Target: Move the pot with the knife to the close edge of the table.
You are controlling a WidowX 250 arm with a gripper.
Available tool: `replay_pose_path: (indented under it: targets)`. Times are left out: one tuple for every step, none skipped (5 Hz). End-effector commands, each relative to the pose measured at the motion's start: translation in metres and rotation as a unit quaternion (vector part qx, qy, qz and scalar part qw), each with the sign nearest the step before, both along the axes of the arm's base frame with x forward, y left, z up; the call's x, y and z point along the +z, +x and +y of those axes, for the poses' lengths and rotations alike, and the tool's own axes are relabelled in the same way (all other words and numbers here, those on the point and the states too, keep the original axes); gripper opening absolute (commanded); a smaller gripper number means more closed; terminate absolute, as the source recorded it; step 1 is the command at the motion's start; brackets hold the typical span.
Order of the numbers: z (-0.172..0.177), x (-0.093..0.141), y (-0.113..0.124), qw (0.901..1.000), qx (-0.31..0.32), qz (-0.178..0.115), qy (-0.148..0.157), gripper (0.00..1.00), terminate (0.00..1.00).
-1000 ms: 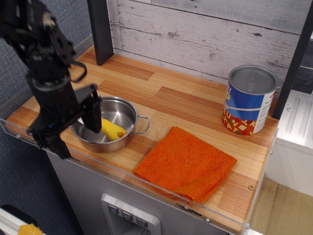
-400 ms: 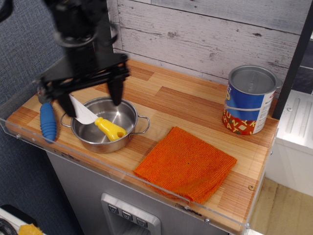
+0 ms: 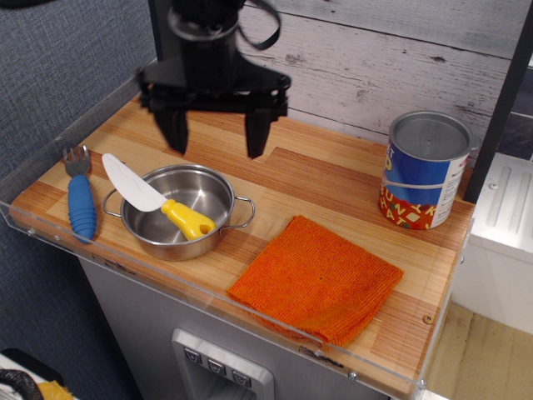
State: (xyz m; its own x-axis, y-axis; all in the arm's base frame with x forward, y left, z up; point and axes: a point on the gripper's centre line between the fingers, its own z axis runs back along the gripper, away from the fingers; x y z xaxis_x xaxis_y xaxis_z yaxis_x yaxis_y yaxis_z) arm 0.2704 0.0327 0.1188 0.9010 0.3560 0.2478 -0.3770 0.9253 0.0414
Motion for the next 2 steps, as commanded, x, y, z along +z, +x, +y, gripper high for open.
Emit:
replay_pose_path:
  targets:
    - [-0.0131, 0.0309, 0.0242, 0.9959, -0.078, -0.046, 0.004, 1.0, 0.0]
    - [-0.0158, 0.0323, 0.0329, 0.9927, -0.106, -0.055, 0.021, 1.0, 0.0]
